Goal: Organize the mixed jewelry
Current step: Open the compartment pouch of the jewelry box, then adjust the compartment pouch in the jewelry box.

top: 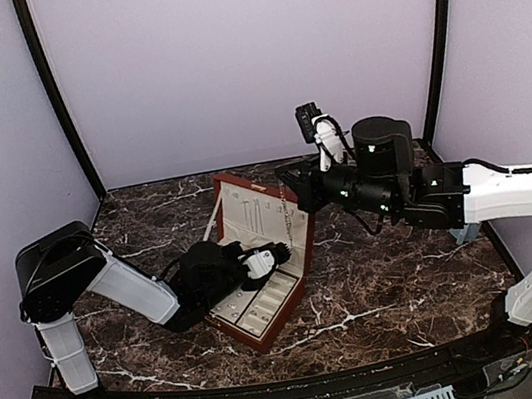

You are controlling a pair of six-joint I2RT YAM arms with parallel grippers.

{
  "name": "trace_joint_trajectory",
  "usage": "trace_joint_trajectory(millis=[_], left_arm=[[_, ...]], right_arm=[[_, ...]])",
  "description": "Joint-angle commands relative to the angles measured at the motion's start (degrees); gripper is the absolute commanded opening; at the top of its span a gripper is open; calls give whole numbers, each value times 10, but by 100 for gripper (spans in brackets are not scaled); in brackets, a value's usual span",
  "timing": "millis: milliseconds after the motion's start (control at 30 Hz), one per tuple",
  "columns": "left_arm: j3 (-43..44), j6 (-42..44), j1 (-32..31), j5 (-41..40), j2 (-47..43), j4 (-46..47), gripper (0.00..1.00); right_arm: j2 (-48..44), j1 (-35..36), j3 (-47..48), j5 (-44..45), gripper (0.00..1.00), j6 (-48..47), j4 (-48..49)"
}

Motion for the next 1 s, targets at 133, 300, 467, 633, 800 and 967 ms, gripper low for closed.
trace_joint_trajectory(millis=[133, 300, 467, 633, 800, 967], left_arm=[[-10, 11, -10, -6, 0, -34, 0], [-7, 16, -10, -14, -4, -31, 0], [-16, 4, -8, -9, -41, -27, 10], [-25, -30, 14, 59, -85, -54, 37], [-10, -34, 27, 104, -85, -79, 49], [18, -23, 28, 119, -67, -100, 50]], right_arm=[[38, -2, 51, 42, 0, -39, -6], [52, -2, 64, 46, 0, -51, -7], [43, -1, 67, 50, 0, -54, -6], [27, -2, 54, 51, 0, -51, -5], [10, -1, 33, 49, 0, -48, 2], [-5, -2, 13, 44, 0, -40, 12]])
